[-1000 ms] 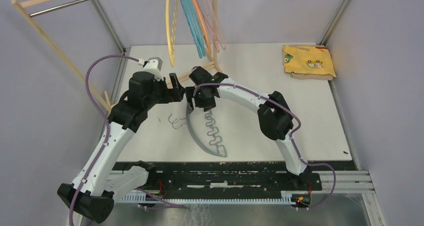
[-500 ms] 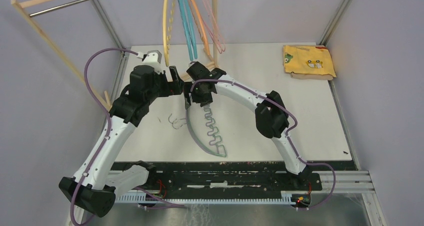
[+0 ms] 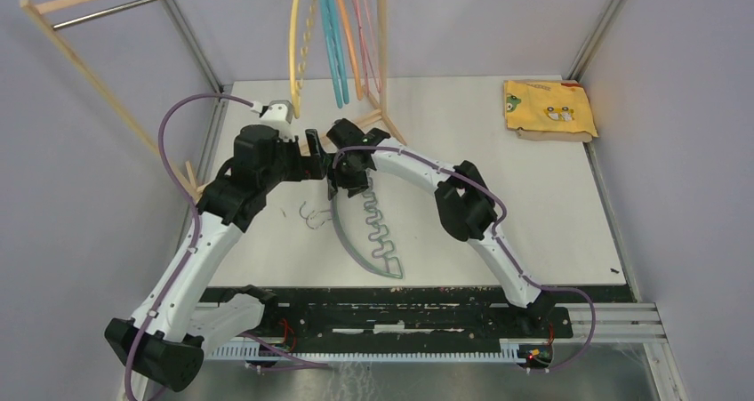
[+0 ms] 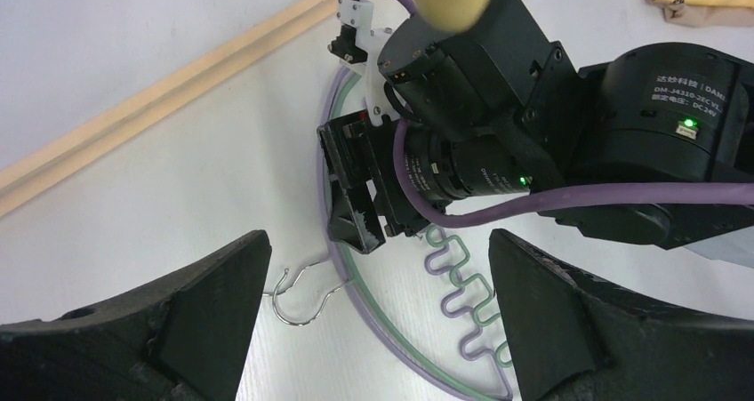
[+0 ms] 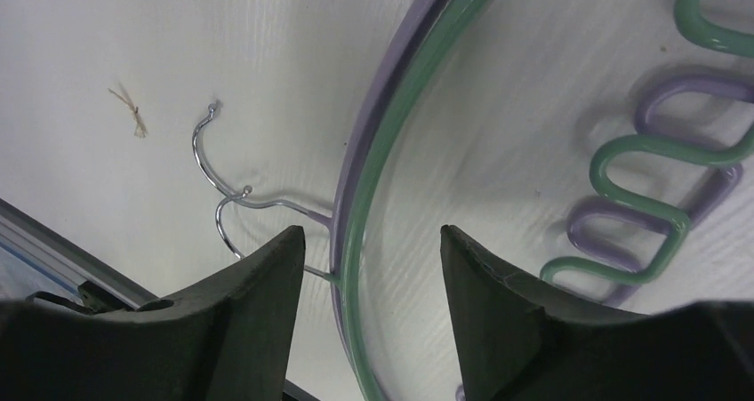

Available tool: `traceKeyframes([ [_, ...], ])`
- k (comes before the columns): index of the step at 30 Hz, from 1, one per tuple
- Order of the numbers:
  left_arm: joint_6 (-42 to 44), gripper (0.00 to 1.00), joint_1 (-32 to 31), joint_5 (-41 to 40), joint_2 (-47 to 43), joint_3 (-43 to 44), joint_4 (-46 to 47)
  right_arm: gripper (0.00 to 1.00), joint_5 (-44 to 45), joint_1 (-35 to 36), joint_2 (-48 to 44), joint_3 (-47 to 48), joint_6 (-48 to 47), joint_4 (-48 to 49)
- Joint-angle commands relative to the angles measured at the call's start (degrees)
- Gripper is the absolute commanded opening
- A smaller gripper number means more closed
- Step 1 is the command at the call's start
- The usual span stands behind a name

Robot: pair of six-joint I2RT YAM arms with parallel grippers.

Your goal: Organize the hangers

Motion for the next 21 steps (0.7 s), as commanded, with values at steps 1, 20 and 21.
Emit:
traceKeyframes([
  [1, 3.17, 0.99, -0.12, 0.29, -1.61, -1.26, 0.46, 0.65, -2.42, -0.23, 2.27, 4.40, 2.42, 3.66],
  [20, 4.96, 0.99, 0.06, 2.41, -3.86, -5.34, -1.10, 0.01, -5.28, -5.23, -3.84, -5.40, 9.18, 10.75],
  [21, 4.96, 0.99, 0.12, 3.55, -3.94, -5.48, -0.96, 0.01, -6.63, -6.55, -5.91, -8.59, 11.38, 14.04],
])
